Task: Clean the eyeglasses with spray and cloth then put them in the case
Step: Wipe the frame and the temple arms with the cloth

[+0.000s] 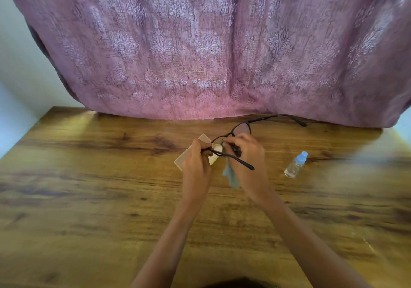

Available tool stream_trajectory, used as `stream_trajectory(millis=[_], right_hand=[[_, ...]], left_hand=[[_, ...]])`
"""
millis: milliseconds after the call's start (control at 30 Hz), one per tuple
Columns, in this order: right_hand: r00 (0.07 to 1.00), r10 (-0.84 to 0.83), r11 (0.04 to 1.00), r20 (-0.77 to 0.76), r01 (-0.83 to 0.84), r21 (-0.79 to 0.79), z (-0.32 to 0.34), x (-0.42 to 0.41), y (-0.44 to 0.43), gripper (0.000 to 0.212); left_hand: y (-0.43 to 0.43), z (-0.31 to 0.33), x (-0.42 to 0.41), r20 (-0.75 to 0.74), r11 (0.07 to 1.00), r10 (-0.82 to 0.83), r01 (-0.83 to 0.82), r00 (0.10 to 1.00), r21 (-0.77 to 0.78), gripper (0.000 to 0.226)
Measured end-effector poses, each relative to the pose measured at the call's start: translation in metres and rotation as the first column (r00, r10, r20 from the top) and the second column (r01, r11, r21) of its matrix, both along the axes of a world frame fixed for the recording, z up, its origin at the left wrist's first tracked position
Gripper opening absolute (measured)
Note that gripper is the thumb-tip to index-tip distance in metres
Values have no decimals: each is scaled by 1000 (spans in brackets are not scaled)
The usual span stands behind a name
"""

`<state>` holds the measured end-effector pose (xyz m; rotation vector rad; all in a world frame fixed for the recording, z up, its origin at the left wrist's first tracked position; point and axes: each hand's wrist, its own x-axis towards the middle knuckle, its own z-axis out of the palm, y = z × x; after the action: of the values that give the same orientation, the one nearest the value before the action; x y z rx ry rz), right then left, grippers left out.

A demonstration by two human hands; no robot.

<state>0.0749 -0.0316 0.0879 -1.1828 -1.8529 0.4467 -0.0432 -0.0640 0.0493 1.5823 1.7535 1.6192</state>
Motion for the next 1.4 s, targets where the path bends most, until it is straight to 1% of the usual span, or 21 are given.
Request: stream_trajectory(millis=[167,233,300,367,467,567,667,767,900,1000,1167,1200,1267,1400], right_hand=[[994,108,994,32,-108,-9,1,-5,-7,11],[997,78,997,8,-78,1,2,-3,-2,10],[1000,1,1000,22,-1,22,2,-1,4,10],[999,-31,999,18,30,14,0,-1,7,10],[1000,17,1000,10,-17,8,-3,-7,1,8],[997,74,997,22,-74,4,-4,-9,-4,9],[1000,16,1000,-25,-16,1,-3,-6,3,7],[1000,-25,1000,-8,25,19,-1,-3,6,8],[1000,-6,1000,20,5,11,-7,-1,-1,7],[1000,6,1000,18,-6,-23,-8,-2,-5,7],[995,103,994,18,-102,-37,-3,-6,-14,14],[995,96,995,10,-96,-30,-2,-5,-14,12],[999,30,999,-24,-30,-13,-1,0,-9,9],[989,-130,991,-70,129,-27,-2,17,6,13]], left_hand=[[2,1,1,-13,1000,9,-9,1000,3,30],[1,0,1,-7,1000,2,-2,1000,-4,28],[0,0,0,4,1000,-1,1,1000,-12,28],[0,1,1,-6,1000,3,-3,1000,-10,27],[1,1,2,-30,1000,7,-7,1000,-4,27],[1,1,1,-7,1000,4,-4,1000,-15,30],[0,0,0,-5,1000,-11,11,1000,-4,27],[1,-2,-1,-1,1000,2,-2,1000,-10,26],[1,-3,-3,-25,999,40,-39,999,8,24],[0,-2,-3,-15,999,39,-38,999,21,28],[0,-2,-3,1,1000,29,-29,1000,6,35],[0,-2,-3,-1,1000,28,-28,1000,3,34],[0,-2,-5,-5,1000,31,-31,1000,-2,30],[0,-3,-10,-1,998,57,-57,998,-6,27]])
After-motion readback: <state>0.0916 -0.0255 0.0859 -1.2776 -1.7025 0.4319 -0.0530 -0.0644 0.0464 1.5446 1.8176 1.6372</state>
